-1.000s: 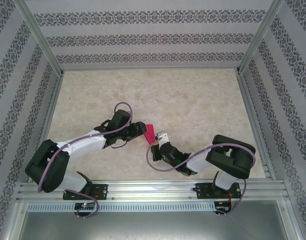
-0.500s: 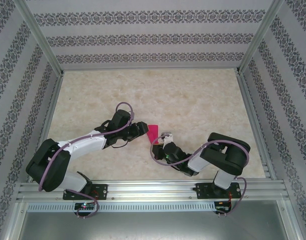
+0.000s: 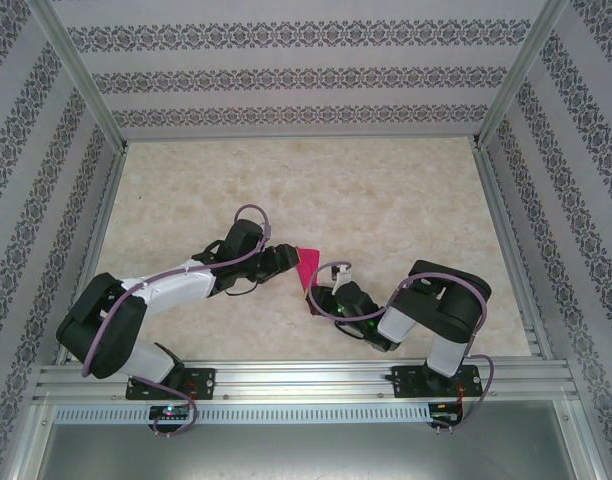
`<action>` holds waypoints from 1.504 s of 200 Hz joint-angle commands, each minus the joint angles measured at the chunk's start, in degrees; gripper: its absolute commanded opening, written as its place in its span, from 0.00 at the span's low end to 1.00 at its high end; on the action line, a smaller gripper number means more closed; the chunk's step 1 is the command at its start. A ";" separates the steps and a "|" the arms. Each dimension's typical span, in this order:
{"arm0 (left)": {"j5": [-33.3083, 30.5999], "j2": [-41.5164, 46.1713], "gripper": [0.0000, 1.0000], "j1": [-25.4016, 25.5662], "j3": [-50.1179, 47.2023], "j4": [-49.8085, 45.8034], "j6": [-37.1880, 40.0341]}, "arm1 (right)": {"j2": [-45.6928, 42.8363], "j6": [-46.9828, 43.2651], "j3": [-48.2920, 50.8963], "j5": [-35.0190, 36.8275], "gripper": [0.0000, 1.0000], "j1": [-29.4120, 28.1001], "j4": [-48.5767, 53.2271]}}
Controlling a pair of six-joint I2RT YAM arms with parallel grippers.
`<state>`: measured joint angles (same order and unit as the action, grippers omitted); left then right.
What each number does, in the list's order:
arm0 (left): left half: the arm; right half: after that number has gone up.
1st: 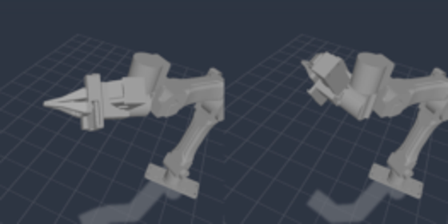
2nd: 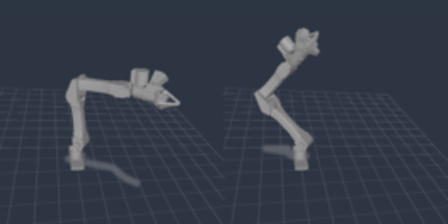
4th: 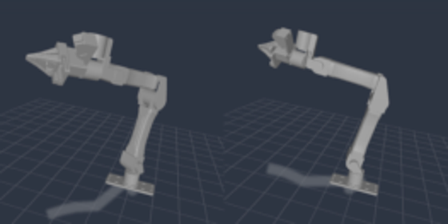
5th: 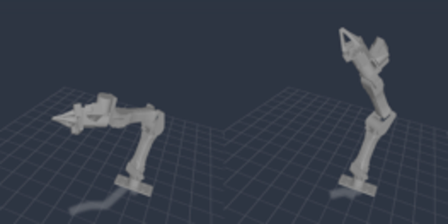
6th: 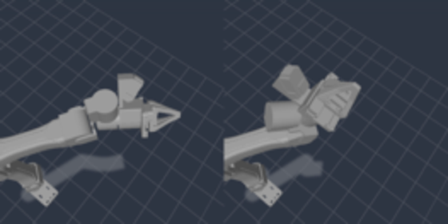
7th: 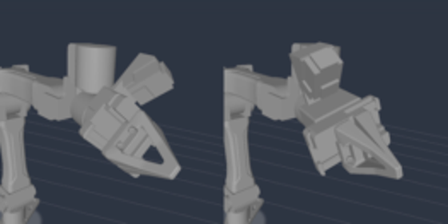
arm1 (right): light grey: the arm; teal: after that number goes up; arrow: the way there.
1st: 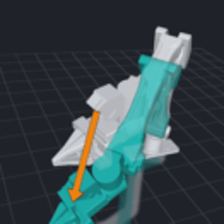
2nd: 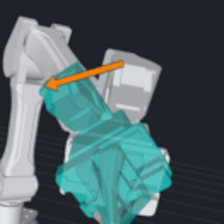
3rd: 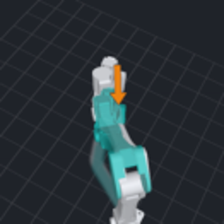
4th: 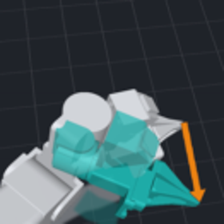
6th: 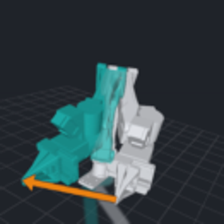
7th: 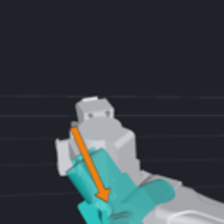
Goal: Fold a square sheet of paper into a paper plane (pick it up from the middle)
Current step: Fold the wing for the fifth time at the center of the table.
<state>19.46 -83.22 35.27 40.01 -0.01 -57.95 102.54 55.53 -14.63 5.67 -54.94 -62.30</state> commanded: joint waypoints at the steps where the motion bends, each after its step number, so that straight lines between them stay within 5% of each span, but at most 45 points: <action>1: 0.81 -0.76 0.66 -0.61 -0.58 2.41 -0.70 | 1.78 1.81 1.27 -3.36 0.04 0.80 0.61; 90: 0.94 -14.41 0.76 -0.88 13.02 -10.66 2.49 | -4.48 -14.82 -0.41 -4.35 0.07 0.02 12.23; 132: 0.27 -16.38 0.74 -1.23 13.90 -13.99 1.91 | -8.84 -25.17 -2.37 1.56 0.08 -3.63 19.29; 237: -1.21 -15.08 0.38 -1.31 13.25 -18.54 3.18 | -12.60 -38.66 -7.62 8.59 0.16 -7.35 32.96; 272: -1.11 -15.13 0.12 -1.27 14.12 -19.15 3.74 | -14.51 -41.02 -8.99 11.93 0.23 -8.77 37.87; 301: -0.75 -15.26 0.09 -1.26 14.31 -19.32 3.68 | -15.55 -45.00 -11.29 17.44 0.27 -11.59 42.49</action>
<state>18.96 -99.33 34.50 53.43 -17.69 -55.07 88.44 15.18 -23.31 16.73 -64.47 -24.71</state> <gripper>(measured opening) 0.096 0.252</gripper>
